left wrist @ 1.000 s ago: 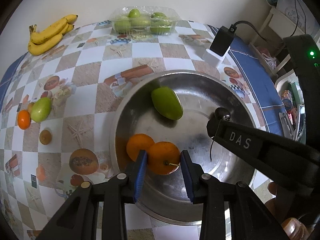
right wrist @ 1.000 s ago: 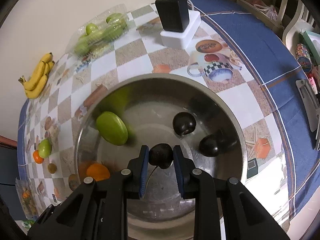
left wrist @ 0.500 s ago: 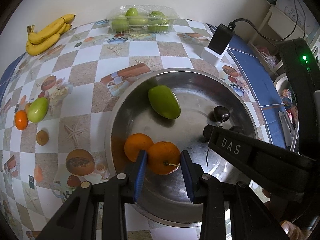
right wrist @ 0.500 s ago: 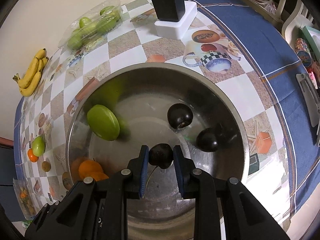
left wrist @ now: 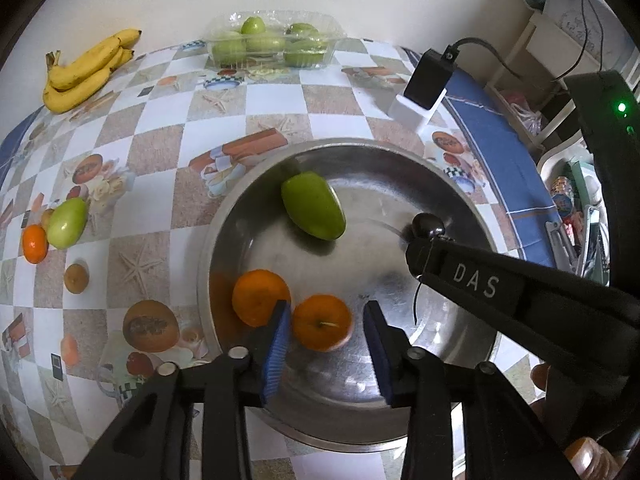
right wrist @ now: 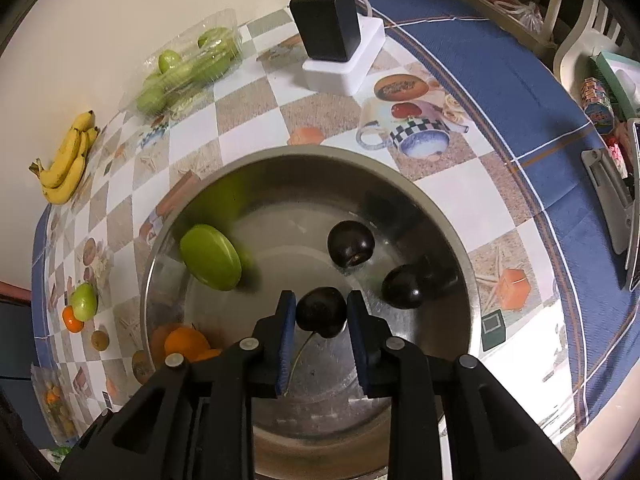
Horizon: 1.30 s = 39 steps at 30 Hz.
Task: Organize fruits
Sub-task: 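Open right tool to drop the plum in the bowl while left drops orange, then move right tool toward a small brown fruit while left approaches another orange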
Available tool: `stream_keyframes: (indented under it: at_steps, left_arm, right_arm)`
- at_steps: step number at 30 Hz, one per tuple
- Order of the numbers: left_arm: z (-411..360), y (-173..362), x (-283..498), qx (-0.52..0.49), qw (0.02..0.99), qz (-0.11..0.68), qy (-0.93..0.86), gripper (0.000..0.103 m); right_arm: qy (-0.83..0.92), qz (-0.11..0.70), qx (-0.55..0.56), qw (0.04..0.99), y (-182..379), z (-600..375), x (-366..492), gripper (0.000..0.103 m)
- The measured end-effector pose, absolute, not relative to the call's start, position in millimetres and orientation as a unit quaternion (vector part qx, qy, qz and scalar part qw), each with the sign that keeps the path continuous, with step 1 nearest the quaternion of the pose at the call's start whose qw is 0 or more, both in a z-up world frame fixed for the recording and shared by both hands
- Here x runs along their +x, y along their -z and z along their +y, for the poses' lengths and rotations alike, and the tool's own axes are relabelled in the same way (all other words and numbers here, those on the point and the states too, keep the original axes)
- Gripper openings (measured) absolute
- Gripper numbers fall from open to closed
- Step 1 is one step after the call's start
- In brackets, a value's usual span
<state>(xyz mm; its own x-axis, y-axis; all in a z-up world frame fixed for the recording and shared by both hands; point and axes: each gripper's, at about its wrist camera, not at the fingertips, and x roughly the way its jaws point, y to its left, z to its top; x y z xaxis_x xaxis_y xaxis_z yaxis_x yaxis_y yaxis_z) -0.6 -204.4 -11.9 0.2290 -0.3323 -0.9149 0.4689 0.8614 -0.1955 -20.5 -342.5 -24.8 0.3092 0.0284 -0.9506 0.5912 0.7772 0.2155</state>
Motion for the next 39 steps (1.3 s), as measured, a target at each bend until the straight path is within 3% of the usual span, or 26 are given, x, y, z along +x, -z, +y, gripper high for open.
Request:
stream_keyframes:
  at_steps: [13, 15, 16, 19, 22, 25, 28, 31, 34, 37, 39]
  left_arm:
    - [-186.3, 1.2, 10.9, 0.029, 0.797, 0.555, 0.236, 0.049]
    - [-178.8, 1.5, 15.8, 0.02, 0.801, 0.556, 0.222, 0.049]
    - [-174.7, 1.5, 18.2, 0.018, 0.804, 0.555, 0.212, 0.052]
    - [-160.7, 2.0, 26.0, 0.005, 0.811, 0.555, 0.185, 0.06]
    - [-144.3, 2.3, 35.1, -0.005, 0.82, 0.554, 0.147, 0.071]
    - [-129.0, 4.4, 43.3, -0.013, 0.825, 0.552, 0.116, 0.079]
    - [-117.2, 6.2, 49.9, -0.02, 0.829, 0.551, 0.09, 0.088]
    - [-110.9, 7.4, 53.2, -0.022, 0.832, 0.549, 0.076, 0.092]
    - [-105.9, 7.3, 55.0, -0.016, 0.837, 0.543, 0.061, 0.103]
    - [-101.4, 6.8, 56.4, -0.004, 0.844, 0.534, 0.046, 0.103]
    - [-98.2, 7.9, 58.2, -0.005, 0.844, 0.534, 0.042, 0.103]
  right_arm:
    - [0.185, 0.543, 0.272, 0.773, 10.0, -340.4, -22.2, 0.029]
    - [0.186, 0.543, 0.272, 0.772, 10.8, -340.5, -22.0, 0.043]
    - [0.186, 0.543, 0.272, 0.772, 11.2, -340.3, -21.9, 0.055]
    - [0.182, 0.545, 0.269, 0.773, 12.0, -338.5, -20.5, 0.059]
    - [0.18, 0.546, 0.263, 0.775, 13.4, -335.6, -18.4, 0.076]
    - [0.179, 0.545, 0.258, 0.777, 12.9, -334.3, -17.2, 0.077]
    - [0.181, 0.544, 0.253, 0.779, 12.5, -333.5, -16.6, 0.087]
    - [0.18, 0.544, 0.251, 0.78, 12.2, -333.0, -16.1, 0.087]
    - [0.18, 0.544, 0.247, 0.782, 12.4, -331.2, -15.4, 0.087]
    - [0.175, 0.54, 0.241, 0.787, 11.7, -327.8, -14.7, 0.101]
    - [0.172, 0.538, 0.239, 0.79, 11.3, -325.2, -14.1, 0.102]
